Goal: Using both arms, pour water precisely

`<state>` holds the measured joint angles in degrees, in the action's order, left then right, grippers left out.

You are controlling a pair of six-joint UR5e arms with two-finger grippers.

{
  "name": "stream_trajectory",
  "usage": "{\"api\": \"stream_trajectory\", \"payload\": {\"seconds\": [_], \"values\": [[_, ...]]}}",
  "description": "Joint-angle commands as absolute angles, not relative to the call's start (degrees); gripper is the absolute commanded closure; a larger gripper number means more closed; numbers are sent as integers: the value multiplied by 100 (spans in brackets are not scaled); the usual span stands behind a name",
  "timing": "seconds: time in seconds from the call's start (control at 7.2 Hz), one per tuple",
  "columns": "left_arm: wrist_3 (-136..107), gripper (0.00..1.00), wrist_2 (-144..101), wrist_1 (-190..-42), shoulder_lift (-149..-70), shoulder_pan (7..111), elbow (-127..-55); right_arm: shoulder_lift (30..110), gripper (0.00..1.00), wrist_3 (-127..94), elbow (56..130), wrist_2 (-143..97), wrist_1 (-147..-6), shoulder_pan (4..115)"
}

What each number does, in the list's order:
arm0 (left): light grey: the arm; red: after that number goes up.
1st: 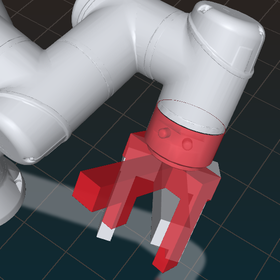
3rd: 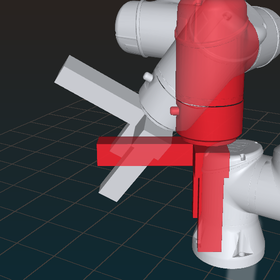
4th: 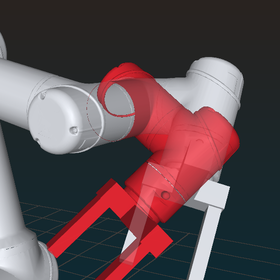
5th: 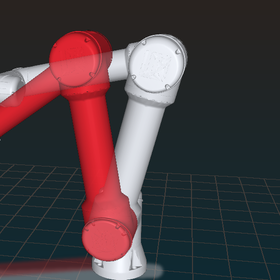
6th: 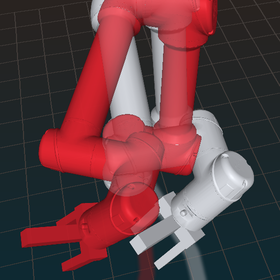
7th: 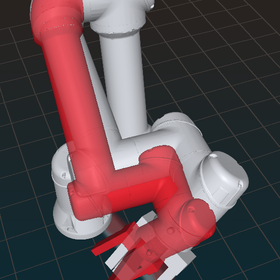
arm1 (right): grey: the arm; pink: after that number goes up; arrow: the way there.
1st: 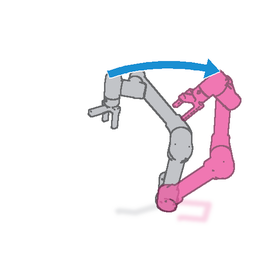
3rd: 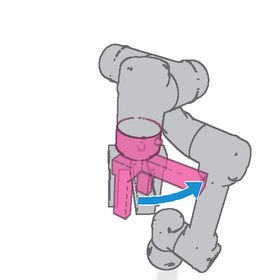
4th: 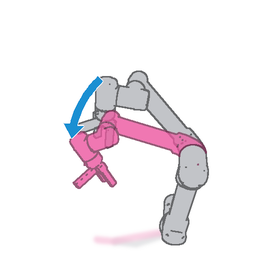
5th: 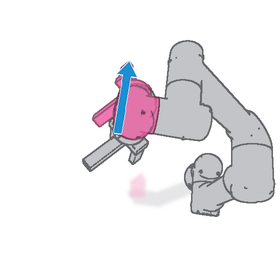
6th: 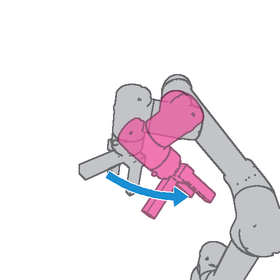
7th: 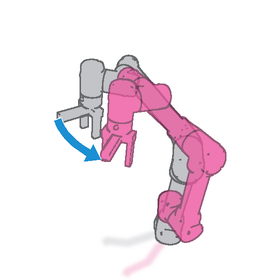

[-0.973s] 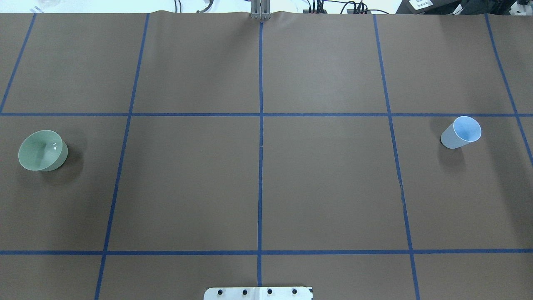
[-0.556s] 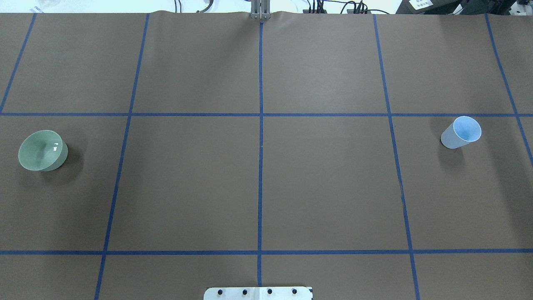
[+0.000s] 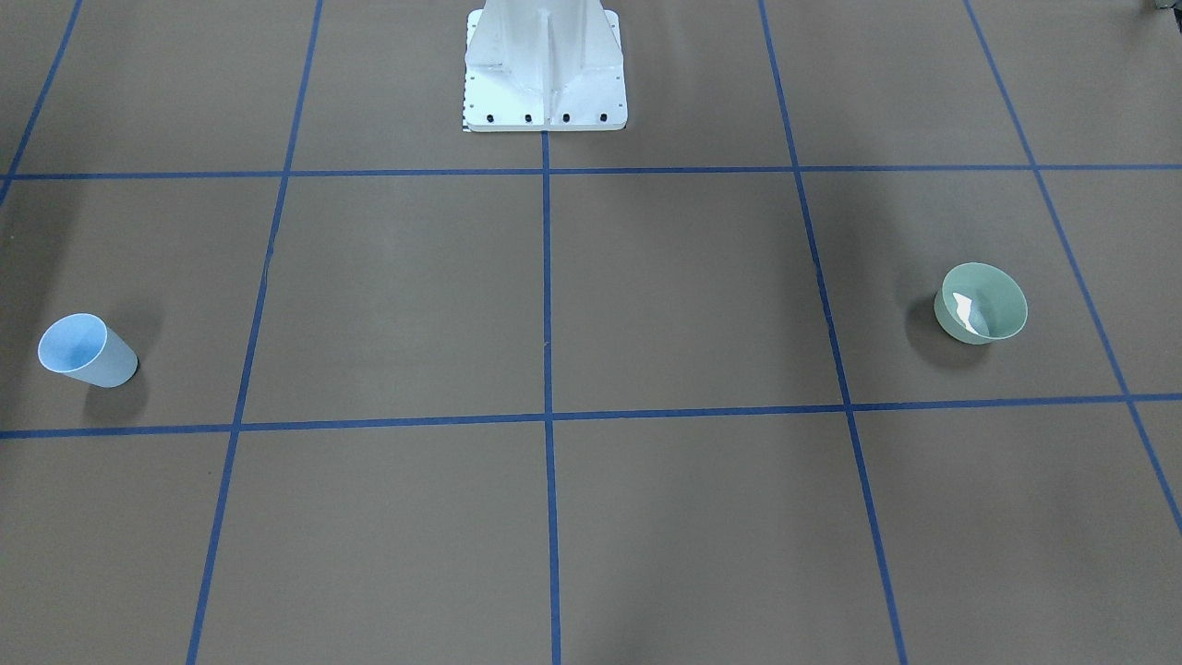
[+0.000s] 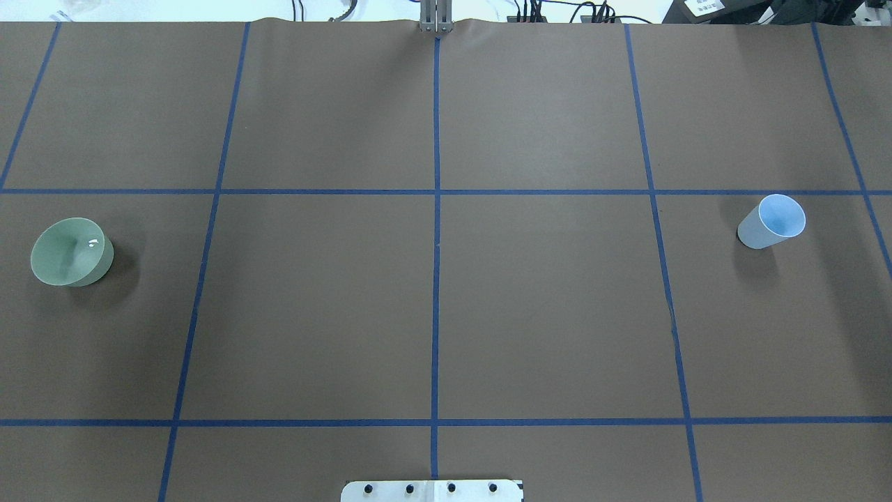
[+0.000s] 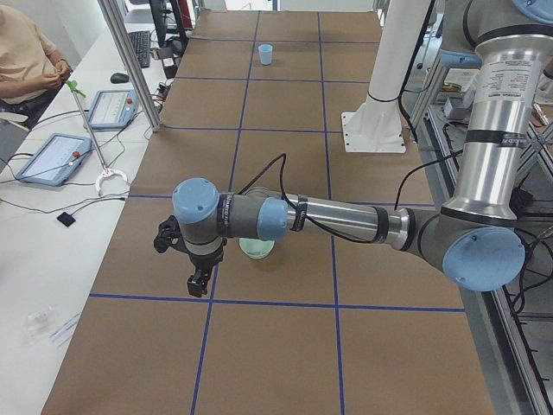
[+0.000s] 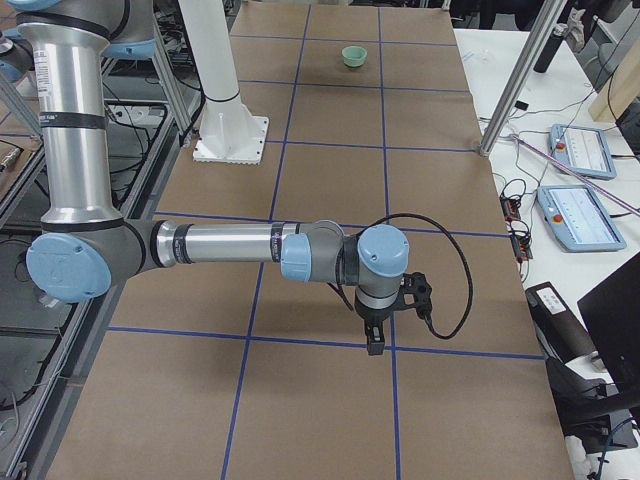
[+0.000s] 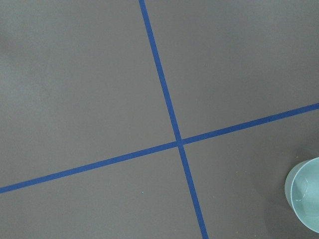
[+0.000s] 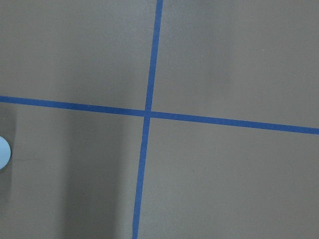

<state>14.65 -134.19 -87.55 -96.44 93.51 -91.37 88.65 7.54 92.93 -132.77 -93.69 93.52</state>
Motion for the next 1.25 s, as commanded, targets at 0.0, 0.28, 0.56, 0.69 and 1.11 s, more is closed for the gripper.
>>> {"api": "stream_trajectory", "payload": {"seconds": [0.0,0.28,0.56,0.69,1.11], "values": [[1468,0,-13403,-8850,-9511,9352,-9141,8851,0,747,9299,-13280,-9369,9352],[1450,0,-13403,-9209,-9353,9352,-9141,8859,0,747,9439,-13280,-9369,9352],[1441,0,-13403,-9290,-9290,9360,-9149,8877,0,747,9588,-13289,-9369,9352],[1441,0,-13403,-9290,-9290,9352,-9141,8868,0,747,9589,-13306,-9369,9352],[1441,0,-13412,-9290,-9281,9352,-9149,8859,0,730,9606,-13333,-9369,9352]]}}
